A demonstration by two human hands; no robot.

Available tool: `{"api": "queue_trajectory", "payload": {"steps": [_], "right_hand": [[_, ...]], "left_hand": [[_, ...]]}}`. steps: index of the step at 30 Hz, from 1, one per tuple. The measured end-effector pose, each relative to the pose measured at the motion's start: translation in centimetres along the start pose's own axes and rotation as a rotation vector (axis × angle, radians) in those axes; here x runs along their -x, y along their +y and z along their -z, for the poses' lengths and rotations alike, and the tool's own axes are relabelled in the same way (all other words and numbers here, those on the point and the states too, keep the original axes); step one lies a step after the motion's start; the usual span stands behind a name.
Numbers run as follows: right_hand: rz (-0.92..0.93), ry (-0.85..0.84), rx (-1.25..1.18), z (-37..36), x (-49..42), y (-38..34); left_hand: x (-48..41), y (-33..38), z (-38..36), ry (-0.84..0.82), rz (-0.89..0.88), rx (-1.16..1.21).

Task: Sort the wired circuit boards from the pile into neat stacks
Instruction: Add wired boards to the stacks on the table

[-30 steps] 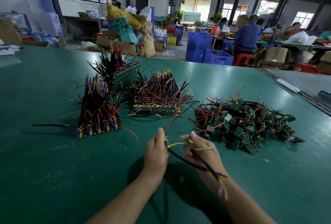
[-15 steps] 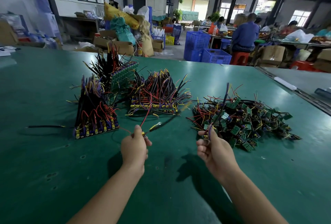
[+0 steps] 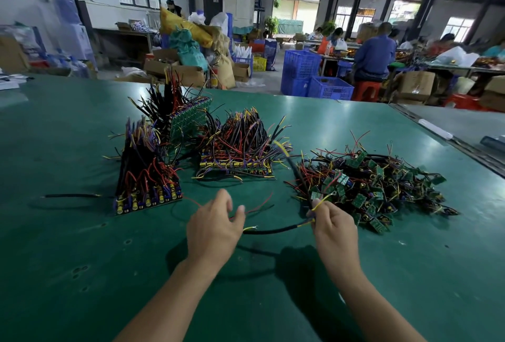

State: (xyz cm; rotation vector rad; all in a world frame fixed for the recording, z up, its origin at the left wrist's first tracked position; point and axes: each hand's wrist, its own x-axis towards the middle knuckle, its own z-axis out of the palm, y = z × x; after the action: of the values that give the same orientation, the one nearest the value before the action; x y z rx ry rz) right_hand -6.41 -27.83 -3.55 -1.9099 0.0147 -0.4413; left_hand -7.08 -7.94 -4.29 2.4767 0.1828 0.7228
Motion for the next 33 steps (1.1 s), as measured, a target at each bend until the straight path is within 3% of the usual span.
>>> {"api": "queue_trajectory", "payload": {"steps": [3, 7, 10, 13, 18, 22, 33], "right_hand": [[0.138, -0.023, 0.112, -0.1, 0.6, -0.6], [0.274, -0.162, 0.164, -0.4, 1.2, -1.0], [0.336, -0.242, 0.239, -0.2, 1.0, -0.9], [0.414, -0.293, 0.288, 0.0, 1.1, -1.0], [0.431, -0.327, 0.382, -0.3, 1.3, -1.3], [0.426, -0.251, 0.382, 0.2, 0.8, -1.3], [0.392, -0.292, 0.282, 1.3, -0.2, -0.9]], "left_hand": [[1.8, 2.0, -0.2, -0.144, -0.178, 0.480], [3.6, 3.8, -0.8, -0.385, -0.059, 0.834], [3.4, 4.0, -0.4, -0.440, -0.065, 0.955], [3.1, 4.1, -0.2, -0.395, -0.078, 1.035], [2.6, 4.6, -0.1, -0.293, 0.175, 1.158], [1.9, 4.2, 0.5, -0.276, 0.305, 1.267], [0.8, 3.0, 1.4, -0.429, 0.384, 1.547]]}}
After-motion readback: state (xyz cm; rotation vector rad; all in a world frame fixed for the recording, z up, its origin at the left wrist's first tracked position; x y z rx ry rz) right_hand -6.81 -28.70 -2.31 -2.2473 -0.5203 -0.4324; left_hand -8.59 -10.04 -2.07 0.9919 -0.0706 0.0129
